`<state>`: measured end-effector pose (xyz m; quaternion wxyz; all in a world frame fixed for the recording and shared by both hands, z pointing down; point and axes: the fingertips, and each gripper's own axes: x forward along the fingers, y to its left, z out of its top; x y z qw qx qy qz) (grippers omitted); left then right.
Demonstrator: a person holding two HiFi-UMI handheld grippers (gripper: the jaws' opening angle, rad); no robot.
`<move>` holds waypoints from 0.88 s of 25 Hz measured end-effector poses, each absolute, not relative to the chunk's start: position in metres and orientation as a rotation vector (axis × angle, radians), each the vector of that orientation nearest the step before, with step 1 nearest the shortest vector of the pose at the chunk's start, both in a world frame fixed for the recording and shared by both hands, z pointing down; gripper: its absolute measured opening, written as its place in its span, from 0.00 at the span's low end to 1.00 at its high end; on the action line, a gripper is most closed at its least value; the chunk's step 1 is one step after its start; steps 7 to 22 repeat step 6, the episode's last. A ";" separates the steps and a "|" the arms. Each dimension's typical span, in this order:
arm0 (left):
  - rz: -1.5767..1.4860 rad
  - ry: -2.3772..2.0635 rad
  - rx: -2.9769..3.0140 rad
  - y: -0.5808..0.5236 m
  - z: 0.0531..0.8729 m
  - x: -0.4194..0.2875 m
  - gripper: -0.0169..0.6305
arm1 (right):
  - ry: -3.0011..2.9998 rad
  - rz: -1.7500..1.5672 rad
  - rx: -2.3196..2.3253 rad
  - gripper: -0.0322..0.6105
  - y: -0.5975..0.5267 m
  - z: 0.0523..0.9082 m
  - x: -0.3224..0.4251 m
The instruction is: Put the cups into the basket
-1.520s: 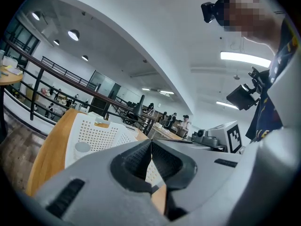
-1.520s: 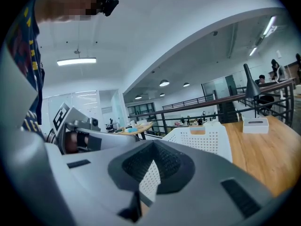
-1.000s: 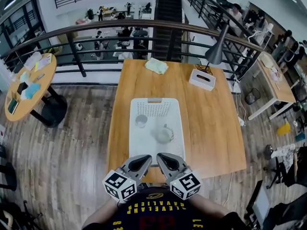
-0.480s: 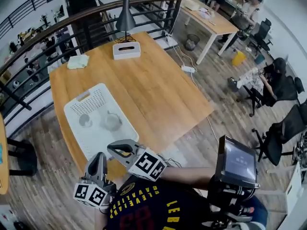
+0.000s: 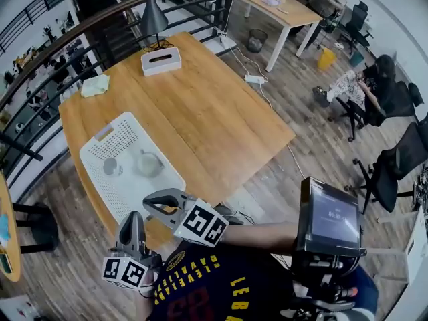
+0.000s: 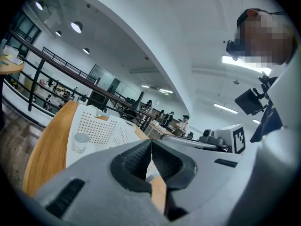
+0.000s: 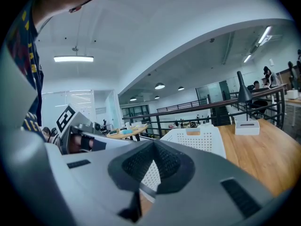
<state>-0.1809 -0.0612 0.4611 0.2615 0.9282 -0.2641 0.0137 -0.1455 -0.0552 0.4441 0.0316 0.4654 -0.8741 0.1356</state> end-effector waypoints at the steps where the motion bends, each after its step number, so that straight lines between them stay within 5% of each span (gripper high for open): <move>1: 0.039 -0.714 2.516 -0.059 0.462 -0.180 0.05 | -2.692 0.416 1.437 0.07 -0.052 0.445 -0.144; 22: 0.056 -0.551 2.562 -0.039 0.456 -0.141 0.05 | -2.575 0.387 1.624 0.07 -0.024 0.443 -0.100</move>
